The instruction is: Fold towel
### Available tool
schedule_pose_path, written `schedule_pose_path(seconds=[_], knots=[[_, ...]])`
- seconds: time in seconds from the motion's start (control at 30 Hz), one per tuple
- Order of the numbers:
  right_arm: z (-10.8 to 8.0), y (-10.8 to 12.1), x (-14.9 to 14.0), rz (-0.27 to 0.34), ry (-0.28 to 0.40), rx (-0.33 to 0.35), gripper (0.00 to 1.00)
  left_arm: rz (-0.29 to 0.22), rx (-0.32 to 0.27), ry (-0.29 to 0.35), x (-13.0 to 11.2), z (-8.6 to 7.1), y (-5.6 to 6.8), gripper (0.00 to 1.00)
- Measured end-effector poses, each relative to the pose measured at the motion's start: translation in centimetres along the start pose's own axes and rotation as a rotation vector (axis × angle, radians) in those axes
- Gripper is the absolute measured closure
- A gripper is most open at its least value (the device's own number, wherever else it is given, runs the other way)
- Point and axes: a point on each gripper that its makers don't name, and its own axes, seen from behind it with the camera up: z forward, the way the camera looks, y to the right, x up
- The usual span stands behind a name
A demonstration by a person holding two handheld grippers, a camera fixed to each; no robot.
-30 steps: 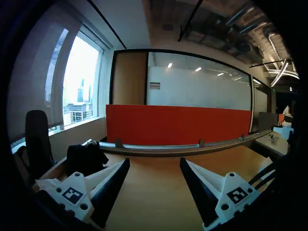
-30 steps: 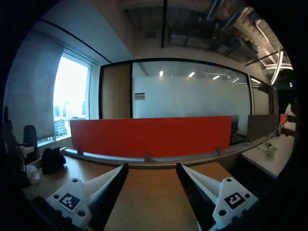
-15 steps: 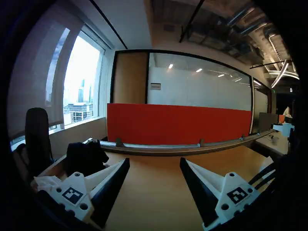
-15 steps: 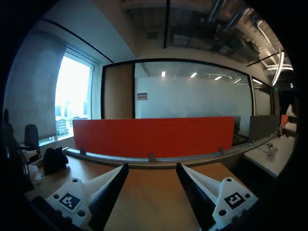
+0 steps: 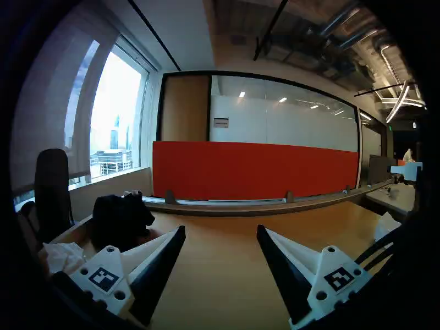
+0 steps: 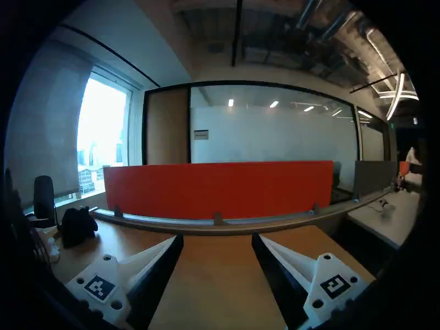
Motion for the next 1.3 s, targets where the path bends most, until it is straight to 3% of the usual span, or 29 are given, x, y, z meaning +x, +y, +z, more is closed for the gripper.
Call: schedule_pose_path(seconds=[0.47, 0.8, 1.3], knots=[[-0.1, -1.2, -2.1, -0.005, -0.007, -0.022, 0.04, -0.02, 0.018, 0.028, -5.0, 0.1, -1.4, 0.04], [-0.1, -1.5, -4.4, 0.017, 0.011, -0.025, 0.05, -0.028, 0.011, 0.04, -9.2, 0.1, -1.3, 0.04], [-0.4, 0.5, -6.1, 0.02, 0.043, -0.038, 0.04, 0.002, 0.024, 0.065, -11.1, 0.3, -1.6, 0.04]])
